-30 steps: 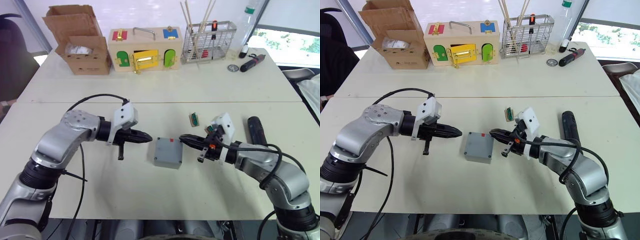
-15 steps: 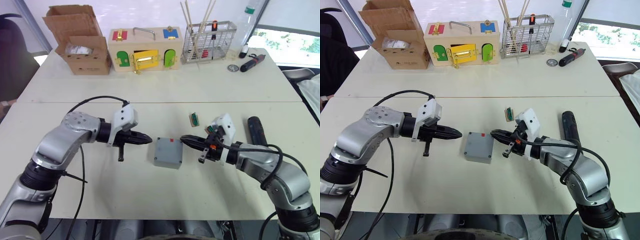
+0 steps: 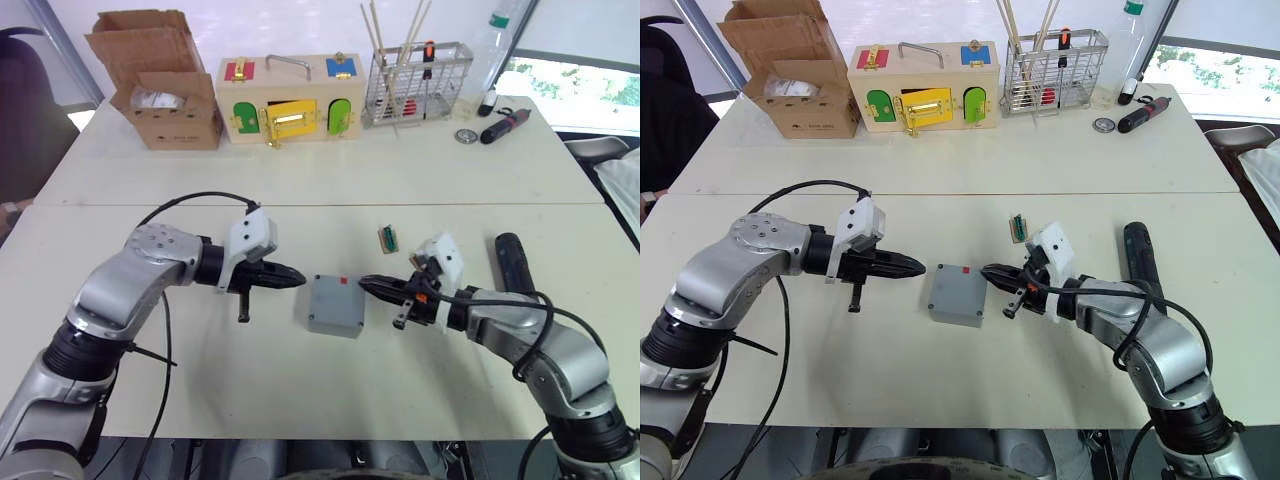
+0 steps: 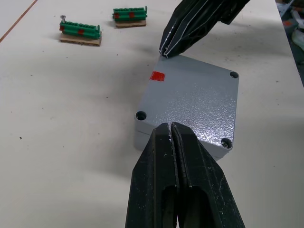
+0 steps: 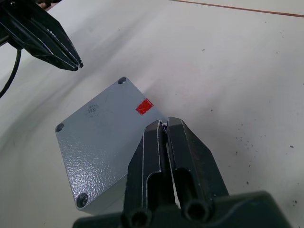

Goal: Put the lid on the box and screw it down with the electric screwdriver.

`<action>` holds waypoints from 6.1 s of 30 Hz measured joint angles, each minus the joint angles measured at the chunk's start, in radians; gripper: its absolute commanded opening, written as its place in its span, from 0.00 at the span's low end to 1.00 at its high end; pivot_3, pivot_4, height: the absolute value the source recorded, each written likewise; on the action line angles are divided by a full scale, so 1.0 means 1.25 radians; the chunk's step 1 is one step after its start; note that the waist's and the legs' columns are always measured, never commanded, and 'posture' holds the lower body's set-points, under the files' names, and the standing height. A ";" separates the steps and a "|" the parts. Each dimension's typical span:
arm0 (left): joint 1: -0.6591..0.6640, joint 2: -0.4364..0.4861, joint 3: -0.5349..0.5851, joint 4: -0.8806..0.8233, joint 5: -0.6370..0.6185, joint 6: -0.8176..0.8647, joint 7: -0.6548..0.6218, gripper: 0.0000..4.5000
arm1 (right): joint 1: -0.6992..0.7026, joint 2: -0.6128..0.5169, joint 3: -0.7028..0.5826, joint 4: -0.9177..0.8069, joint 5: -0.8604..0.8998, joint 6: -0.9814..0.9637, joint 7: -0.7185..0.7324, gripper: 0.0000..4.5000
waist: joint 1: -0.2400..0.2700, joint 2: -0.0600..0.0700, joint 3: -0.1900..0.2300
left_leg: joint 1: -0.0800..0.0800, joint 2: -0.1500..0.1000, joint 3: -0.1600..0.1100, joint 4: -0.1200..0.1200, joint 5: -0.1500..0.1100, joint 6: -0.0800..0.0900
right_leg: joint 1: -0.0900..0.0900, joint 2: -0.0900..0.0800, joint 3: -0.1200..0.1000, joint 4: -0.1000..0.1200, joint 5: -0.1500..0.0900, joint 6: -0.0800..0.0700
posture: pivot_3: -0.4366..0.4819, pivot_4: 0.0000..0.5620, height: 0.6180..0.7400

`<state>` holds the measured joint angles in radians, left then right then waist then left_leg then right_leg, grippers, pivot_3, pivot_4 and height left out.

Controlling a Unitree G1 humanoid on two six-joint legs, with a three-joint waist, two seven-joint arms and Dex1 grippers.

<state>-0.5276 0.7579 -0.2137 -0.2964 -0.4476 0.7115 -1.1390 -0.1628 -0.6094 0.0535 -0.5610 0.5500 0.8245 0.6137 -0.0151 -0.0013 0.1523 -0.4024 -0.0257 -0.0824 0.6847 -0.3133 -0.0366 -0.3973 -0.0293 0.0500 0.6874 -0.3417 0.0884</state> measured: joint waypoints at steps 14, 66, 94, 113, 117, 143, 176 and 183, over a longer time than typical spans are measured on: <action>0.001 -0.003 0.000 0.000 -0.007 0.002 -0.008 0.00 | -0.036 -0.052 -0.056 -0.023 0.056 0.058 0.023 1.00 | 0.001 0.000 0.000 | 0.000 0.000 0.000 0.000 0.000 0.000 | 0.000 0.000 0.000 0.000 0.000 0.000 | 0.48 0.27 1.00; 0.014 -0.206 -0.093 -0.091 0.000 -0.049 0.120 0.00 | -0.223 -0.486 -0.035 0.569 0.313 0.628 -0.174 0.39 | 0.016 -0.008 -0.004 | 0.005 0.002 0.003 0.002 -0.002 0.004 | 0.006 0.001 0.002 -0.002 0.000 0.000 | 0.48 0.27 1.00; -0.154 -0.094 -0.031 0.163 -0.043 -0.024 -0.091 0.00 | -0.295 0.252 -0.519 0.040 0.483 0.187 -0.379 0.39 | -0.004 0.005 -0.002 | -0.003 0.001 0.003 0.000 0.001 -0.002 | -0.004 0.001 0.002 0.001 0.000 0.000 | 0.48 0.27 1.00; -0.082 -0.106 -0.101 0.144 0.048 -0.075 -0.095 0.00 | 0.041 0.191 -0.039 -0.023 0.007 -0.253 -0.102 0.39 | -0.002 0.005 -0.002 | -0.004 0.000 0.002 0.000 0.002 -0.004 | -0.005 0.000 0.001 0.001 0.000 0.000 | 0.48 0.27 1.00; -0.077 -0.108 -0.103 0.153 0.069 -0.095 -0.095 0.00 | 0.051 0.192 -0.032 -0.009 -0.022 -0.295 -0.095 0.39 | -0.001 0.005 -0.002 | -0.004 0.000 0.002 0.000 0.002 -0.004 | -0.005 0.000 0.001 0.001 0.000 0.000 | 0.48 0.27 1.00; -0.081 -0.142 -0.126 0.207 0.125 -0.210 -0.113 0.00 | 0.070 0.188 -0.057 -0.053 0.028 -0.248 -0.148 0.39 | -0.001 0.004 -0.002 | -0.003 0.000 0.002 0.001 0.002 -0.004 | -0.004 0.001 0.001 0.002 0.000 0.000 | 0.48 0.27 1.00; -0.084 -0.143 -0.135 0.190 0.154 -0.181 -0.109 0.00 | 0.100 0.175 0.031 -0.002 -0.111 -0.368 -0.097 0.39 | -0.001 0.001 -0.005 | 0.010 0.000 0.001 -0.001 0.000 0.001 | 0.008 0.001 0.001 0.000 0.000 0.000 | 0.48 0.27 1.00; -0.082 -0.145 -0.136 0.186 0.158 -0.177 -0.107 0.00 | 0.118 0.185 0.035 0.014 -0.124 -0.406 -0.094 0.39 | 0.000 -0.001 -0.007 | 0.010 0.000 0.001 -0.001 0.000 0.001 | 0.008 0.001 0.001 0.000 0.000 0.000 | 0.48 0.27 1.00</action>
<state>-0.6300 0.5763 -0.3837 -0.0643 -0.2504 0.4907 -1.2728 -0.0151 -0.3777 0.0975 -0.5440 0.3946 0.3168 0.4967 -0.0148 -0.0023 0.1435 -0.3903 -0.0255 -0.0814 0.6834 -0.3140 -0.0356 -0.3868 -0.0282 0.0514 0.6876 -0.3418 0.0883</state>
